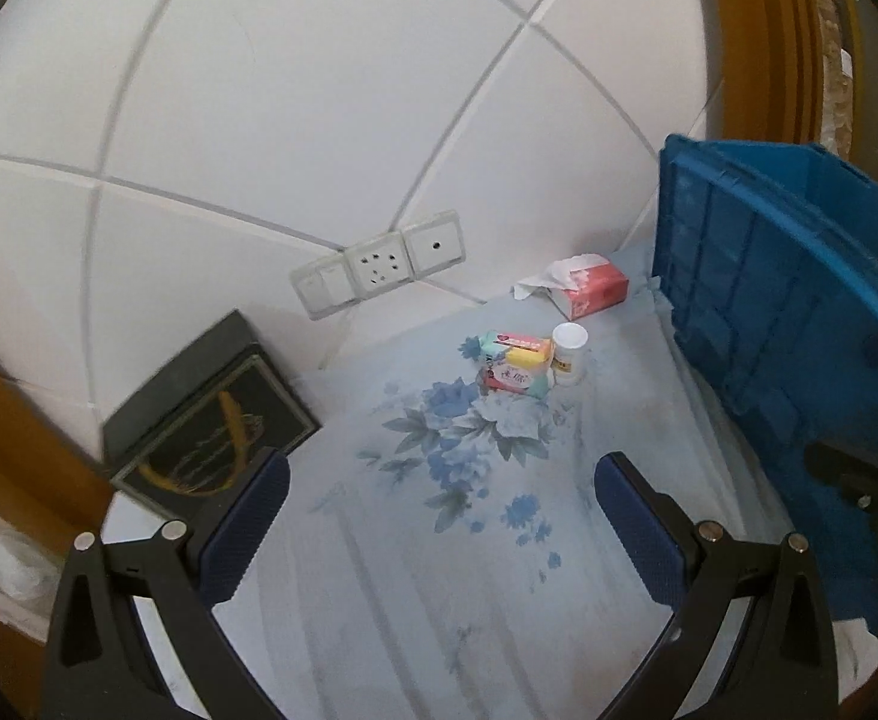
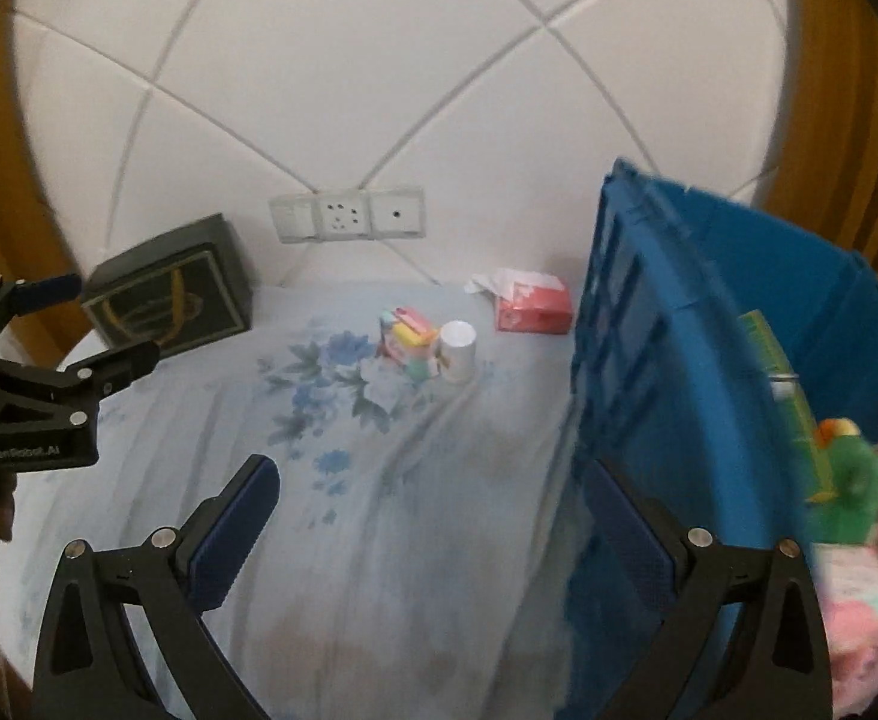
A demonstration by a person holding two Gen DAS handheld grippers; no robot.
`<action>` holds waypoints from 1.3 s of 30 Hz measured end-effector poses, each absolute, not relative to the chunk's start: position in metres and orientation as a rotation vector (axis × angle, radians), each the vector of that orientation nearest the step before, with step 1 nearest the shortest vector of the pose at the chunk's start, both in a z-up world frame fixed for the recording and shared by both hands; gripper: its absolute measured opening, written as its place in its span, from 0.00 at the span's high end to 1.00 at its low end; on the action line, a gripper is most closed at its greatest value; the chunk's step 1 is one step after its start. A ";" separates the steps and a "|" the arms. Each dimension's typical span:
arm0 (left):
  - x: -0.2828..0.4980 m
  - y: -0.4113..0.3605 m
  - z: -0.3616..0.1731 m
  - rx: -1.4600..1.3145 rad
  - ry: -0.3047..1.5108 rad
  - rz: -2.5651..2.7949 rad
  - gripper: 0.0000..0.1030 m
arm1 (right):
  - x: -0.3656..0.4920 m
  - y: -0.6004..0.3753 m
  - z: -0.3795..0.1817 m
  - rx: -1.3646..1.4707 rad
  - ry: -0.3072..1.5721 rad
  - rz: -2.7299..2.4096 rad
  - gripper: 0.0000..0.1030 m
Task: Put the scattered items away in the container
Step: 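Move both tools back toward the pad pack and white jar, then grasp the pink pad pack with the left tool while the right tool grasps the white jar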
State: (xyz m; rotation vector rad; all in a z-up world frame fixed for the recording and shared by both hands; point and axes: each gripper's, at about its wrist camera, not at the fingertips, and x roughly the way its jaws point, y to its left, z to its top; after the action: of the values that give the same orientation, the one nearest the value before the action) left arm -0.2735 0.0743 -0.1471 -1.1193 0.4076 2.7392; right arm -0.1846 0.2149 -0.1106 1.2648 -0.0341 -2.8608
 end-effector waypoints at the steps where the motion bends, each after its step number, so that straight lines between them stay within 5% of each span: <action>1: -0.283 0.076 -0.158 -1.115 0.408 2.730 0.00 | -0.194 0.214 -0.122 1.267 -0.050 -2.862 0.00; 14: -0.428 0.133 -0.302 -1.087 0.421 2.544 0.00 | -0.293 0.239 -0.292 1.443 -0.305 -2.956 0.00; 23: -0.502 0.156 -0.373 -1.112 0.472 2.417 0.00 | -0.309 0.249 -0.340 1.406 -0.282 -3.000 0.00; 24: -0.505 0.159 -0.376 -1.102 0.473 2.410 0.02 | -0.310 0.249 -0.343 1.399 -0.289 -2.999 0.00; 26: -0.504 0.165 -0.378 -1.065 0.479 2.398 0.23 | -0.314 0.249 -0.346 1.385 -0.279 -3.003 0.00; 39: -0.476 0.089 -0.357 -1.009 0.423 2.486 0.27 | -0.401 0.239 -0.346 1.298 -0.242 -3.015 0.00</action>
State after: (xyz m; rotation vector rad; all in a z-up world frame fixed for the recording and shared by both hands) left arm -0.4762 0.0894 -0.3568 -1.0087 0.4229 2.4863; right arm -0.4009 0.2395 -0.3461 1.2976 -0.2418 -3.0152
